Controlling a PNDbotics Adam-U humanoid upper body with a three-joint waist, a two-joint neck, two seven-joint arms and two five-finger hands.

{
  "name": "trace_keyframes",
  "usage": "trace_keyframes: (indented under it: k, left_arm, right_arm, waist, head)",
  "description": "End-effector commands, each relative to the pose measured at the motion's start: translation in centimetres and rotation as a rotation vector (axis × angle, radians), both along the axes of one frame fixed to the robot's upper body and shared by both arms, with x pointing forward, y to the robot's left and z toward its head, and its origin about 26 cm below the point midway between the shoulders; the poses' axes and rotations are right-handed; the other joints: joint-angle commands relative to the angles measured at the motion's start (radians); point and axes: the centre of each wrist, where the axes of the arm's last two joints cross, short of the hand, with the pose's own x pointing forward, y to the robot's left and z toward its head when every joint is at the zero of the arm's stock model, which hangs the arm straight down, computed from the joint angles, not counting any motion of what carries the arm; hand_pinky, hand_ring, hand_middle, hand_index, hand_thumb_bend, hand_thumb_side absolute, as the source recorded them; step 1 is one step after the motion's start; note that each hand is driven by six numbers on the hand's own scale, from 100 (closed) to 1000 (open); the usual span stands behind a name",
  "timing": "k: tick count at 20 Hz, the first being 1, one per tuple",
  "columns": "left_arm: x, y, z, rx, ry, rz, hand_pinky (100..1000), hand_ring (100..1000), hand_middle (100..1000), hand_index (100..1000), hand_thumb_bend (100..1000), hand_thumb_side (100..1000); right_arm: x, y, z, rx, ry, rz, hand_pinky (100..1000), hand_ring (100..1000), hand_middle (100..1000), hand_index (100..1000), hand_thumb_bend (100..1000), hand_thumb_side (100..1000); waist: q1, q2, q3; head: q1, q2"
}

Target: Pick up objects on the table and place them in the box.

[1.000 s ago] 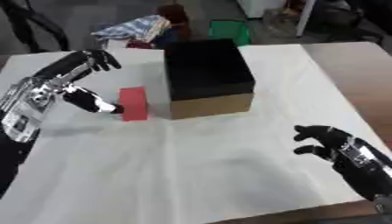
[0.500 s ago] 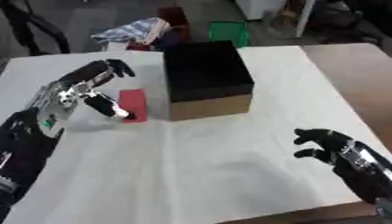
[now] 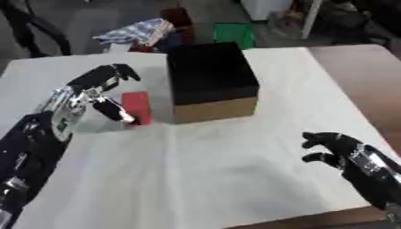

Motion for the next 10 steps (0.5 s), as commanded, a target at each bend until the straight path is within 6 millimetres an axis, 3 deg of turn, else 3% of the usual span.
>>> trace_keyframes:
  k: [1, 3, 6, 10]
  left_arm:
    - [0.44, 0.12, 1.19, 0.022, -0.036, 0.01, 784, 792, 810, 821, 821, 272]
    - [0.46, 0.14, 0.94, 0.028, -0.029, 0.013, 778, 780, 797, 813, 817, 267]
    - [0.42, 0.24, 0.53, 0.04, -0.009, 0.012, 748, 709, 704, 761, 798, 257]
    - [0.39, 0.46, 0.71, 0.031, -0.012, 0.019, 705, 620, 494, 652, 768, 246]
  right_arm:
    - [0.14, -0.05, 0.56, 0.001, -0.018, 0.01, 757, 1000, 710, 818, 100, 810]
    - [0.15, -0.04, 0.57, 0.002, -0.019, 0.01, 757, 1000, 710, 818, 100, 810]
    - [0.15, -0.05, 0.56, 0.002, -0.018, 0.009, 757, 1000, 709, 818, 100, 810]
    - [0.16, -0.06, 0.55, 0.002, -0.017, 0.007, 757, 1000, 709, 818, 100, 810]
  waist:
    - [0.001, -0.015, -0.002]
    - [0.001, -0.015, -0.003]
    - [0.002, -0.014, -0.005]
    - [0.004, -0.014, -0.006]
  head:
    - [0.003, -0.009]
    - [0.003, -0.01]
    - [0.002, -0.011]
    - [0.002, -0.011]
